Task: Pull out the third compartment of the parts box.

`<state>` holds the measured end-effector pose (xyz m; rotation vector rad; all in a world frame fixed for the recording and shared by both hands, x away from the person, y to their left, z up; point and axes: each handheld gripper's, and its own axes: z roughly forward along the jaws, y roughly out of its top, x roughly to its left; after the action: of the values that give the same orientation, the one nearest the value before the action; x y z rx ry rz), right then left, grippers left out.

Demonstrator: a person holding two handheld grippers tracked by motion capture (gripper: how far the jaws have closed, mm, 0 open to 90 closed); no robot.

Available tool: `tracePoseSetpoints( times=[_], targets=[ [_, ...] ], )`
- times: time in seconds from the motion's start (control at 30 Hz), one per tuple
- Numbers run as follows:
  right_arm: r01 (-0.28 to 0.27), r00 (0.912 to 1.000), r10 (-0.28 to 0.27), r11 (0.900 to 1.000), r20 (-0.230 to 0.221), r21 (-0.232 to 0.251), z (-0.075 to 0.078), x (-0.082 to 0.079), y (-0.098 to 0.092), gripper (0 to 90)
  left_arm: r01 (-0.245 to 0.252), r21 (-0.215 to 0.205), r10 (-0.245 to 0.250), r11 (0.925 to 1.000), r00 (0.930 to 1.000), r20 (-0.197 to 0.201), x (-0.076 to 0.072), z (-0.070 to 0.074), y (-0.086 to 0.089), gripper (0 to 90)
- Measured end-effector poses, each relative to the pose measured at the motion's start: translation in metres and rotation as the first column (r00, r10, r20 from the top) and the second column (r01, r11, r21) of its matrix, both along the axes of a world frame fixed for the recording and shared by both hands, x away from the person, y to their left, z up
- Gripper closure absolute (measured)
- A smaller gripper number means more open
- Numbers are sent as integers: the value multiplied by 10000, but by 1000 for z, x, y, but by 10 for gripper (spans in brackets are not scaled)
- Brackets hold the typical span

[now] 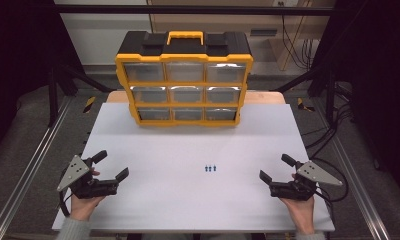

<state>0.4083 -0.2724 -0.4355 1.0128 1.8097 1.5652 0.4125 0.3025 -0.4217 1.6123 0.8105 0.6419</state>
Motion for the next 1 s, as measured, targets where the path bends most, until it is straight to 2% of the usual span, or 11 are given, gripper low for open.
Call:
tracePoseSetpoints(
  times=[0.23,0.33,0.57,1.0],
  targets=[
    [5,10000,-5,10000,-8,-2,0,0,0,6,-1,39,1,10000,10000,-42,1,-2,-1,5],
    [107,9998,-105,9999,-167,86,0,0,3,6,-18,47,19,10000,10000,-51,1,-2,-1,5],
    [57,9999,-55,9999,112,-153,3,4,5,6,-12,89,13,10000,10000,-66,2,-3,-2,5],
    [237,9994,-222,9981,269,-567,15,12,17,6,-2,172,4,9999,9999,-125,4,-6,-2,5]
  ],
)
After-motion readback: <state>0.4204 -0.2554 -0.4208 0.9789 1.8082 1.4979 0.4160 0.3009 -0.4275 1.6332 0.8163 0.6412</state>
